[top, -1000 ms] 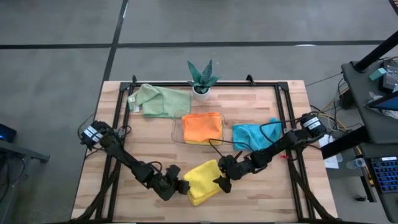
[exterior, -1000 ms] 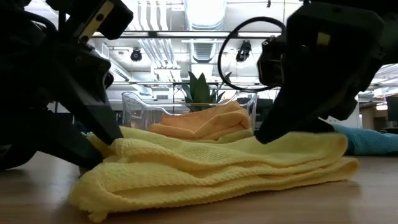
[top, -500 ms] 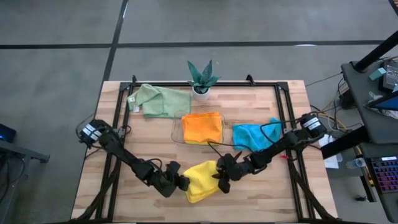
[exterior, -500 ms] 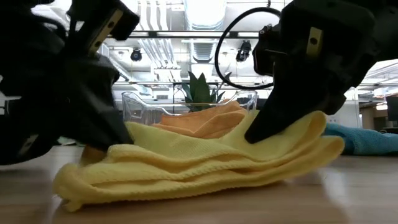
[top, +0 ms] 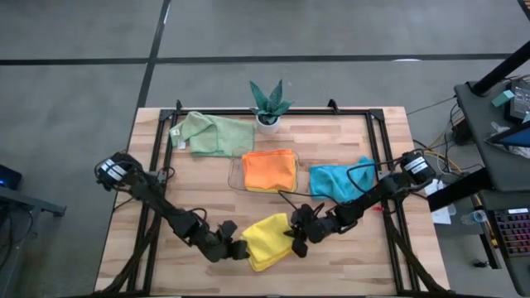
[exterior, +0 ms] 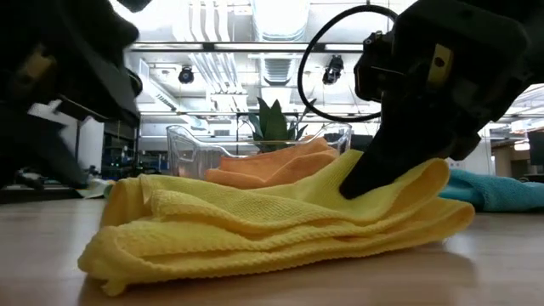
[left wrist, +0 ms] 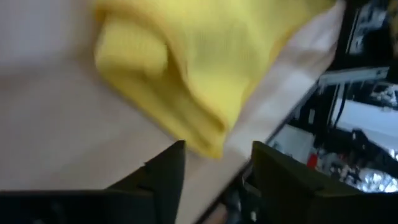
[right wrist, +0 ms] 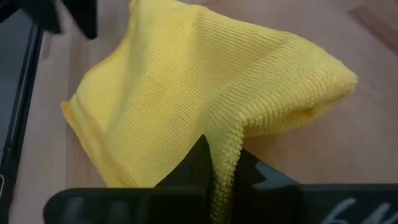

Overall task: Fold microfiber towels
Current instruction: Put the folded yellow microfiber towel into the transparent bin

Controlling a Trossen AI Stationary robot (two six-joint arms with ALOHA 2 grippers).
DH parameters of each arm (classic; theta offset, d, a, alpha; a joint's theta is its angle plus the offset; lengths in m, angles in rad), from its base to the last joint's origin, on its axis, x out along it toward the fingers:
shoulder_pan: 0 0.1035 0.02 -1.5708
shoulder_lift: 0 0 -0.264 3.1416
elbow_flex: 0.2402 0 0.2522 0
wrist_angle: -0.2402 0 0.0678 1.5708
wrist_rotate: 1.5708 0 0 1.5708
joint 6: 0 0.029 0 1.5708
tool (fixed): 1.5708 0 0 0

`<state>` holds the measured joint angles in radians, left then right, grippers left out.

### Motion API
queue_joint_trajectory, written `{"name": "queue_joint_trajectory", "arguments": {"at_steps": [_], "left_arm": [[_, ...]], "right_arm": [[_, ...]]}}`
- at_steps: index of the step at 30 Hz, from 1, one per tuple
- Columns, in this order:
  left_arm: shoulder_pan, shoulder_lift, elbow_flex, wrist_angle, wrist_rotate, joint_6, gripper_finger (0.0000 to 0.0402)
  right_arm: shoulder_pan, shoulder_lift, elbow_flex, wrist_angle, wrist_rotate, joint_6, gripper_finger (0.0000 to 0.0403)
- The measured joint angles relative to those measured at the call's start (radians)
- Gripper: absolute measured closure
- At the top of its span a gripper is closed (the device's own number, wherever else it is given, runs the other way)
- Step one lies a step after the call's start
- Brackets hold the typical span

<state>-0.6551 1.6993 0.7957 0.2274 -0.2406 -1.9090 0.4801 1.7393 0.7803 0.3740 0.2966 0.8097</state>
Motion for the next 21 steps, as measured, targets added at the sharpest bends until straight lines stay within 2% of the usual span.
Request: {"name": "queue_joint_trajectory", "arguments": {"at_steps": [3, 7, 12, 21], "left_arm": [[-0.018, 0.003, 0.003, -0.013, 0.024, -0.049, 0.0194], [-0.028, 0.054, 0.001, -0.033, -0.025, -0.117, 0.0165], [0.002, 0.104, 0.016, 0.04, -0.057, -0.126, 0.016], [0.034, 0.135, 0.041, 0.06, -0.074, -0.104, 0.016]], "right_arm": [[0.0, 0.0, 0.0, 0.003, 0.002, -0.002, 0.039], [0.0, 0.0, 0.0, 0.007, 0.003, -0.01, 0.039], [0.002, 0.0, 0.0, 0.008, 0.003, -0.008, 0.039], [0.002, 0.0, -0.001, 0.029, 0.003, -0.009, 0.039]]}}
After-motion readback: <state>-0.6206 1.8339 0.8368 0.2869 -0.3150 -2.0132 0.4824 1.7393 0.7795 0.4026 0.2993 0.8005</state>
